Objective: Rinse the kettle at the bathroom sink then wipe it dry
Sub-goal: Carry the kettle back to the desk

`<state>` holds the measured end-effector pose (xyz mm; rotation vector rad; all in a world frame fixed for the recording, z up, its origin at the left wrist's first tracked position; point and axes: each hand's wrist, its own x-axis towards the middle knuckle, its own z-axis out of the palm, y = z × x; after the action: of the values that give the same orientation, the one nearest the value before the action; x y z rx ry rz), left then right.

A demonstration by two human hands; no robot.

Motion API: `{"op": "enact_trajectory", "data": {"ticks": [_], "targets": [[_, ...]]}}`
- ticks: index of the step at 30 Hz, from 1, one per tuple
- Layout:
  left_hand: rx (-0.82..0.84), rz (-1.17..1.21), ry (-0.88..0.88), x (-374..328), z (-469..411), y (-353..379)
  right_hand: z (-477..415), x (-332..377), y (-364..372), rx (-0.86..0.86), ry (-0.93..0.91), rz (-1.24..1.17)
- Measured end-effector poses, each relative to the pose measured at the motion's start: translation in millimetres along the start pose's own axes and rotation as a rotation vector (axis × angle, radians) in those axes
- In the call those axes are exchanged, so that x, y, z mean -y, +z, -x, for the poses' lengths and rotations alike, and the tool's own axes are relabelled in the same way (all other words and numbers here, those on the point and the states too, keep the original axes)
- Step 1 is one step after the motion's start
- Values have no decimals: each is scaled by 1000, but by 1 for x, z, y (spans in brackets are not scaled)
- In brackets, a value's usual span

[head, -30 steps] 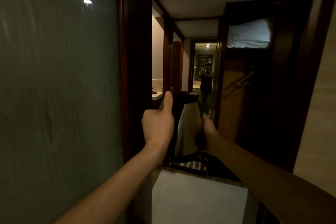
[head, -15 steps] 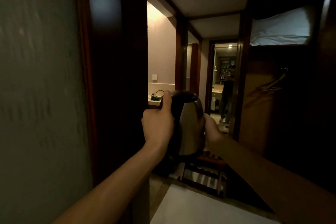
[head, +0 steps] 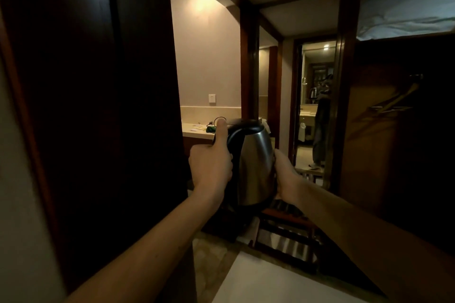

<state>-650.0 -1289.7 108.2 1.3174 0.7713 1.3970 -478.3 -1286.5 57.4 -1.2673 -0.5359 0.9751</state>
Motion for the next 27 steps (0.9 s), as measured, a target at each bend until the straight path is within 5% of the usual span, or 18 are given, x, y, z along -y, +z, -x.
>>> {"op": "enact_trajectory", "data": {"ticks": [27], "targets": [[54,26,-35,151,-317,166,-355,75,-12,-44,-41,77]]}}
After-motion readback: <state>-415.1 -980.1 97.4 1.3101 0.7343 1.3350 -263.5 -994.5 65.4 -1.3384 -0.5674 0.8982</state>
